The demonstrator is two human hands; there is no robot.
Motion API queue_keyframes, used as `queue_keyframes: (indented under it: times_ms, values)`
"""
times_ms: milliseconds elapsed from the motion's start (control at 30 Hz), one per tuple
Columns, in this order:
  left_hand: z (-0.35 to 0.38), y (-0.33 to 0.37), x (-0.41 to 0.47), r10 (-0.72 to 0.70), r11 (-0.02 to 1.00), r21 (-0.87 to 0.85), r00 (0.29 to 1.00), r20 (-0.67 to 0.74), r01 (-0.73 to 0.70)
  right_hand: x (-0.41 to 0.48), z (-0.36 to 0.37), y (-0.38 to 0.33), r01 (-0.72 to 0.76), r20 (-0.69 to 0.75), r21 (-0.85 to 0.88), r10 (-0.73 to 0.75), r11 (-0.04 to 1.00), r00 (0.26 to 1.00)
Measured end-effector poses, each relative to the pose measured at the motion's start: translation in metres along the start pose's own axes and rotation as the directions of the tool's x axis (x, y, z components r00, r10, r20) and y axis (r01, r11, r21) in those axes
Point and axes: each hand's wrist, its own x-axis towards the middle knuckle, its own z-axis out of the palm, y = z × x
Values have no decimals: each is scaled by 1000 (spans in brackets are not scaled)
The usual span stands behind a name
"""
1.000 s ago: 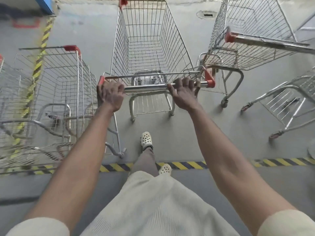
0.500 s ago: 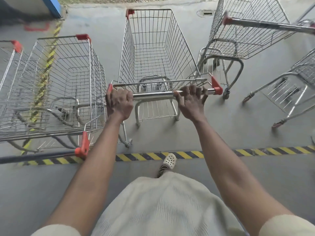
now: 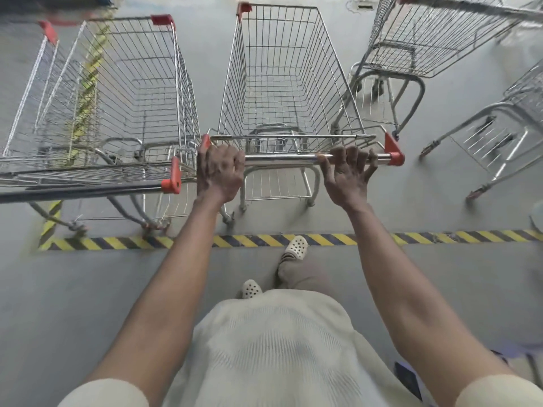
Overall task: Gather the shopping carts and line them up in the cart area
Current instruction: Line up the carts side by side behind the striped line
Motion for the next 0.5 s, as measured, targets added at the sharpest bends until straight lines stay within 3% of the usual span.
queue_keyframes:
  times_ms: [333,500]
  values:
    - [16,-19,-34,57,998,31,993,-105,-54,-40,-6,-6,-4,0,18,4,1000,1000]
    - [13,-1,-47,-80,997,9,987,-141,82,-49,-6,-10,-30,31,49,28,998,999]
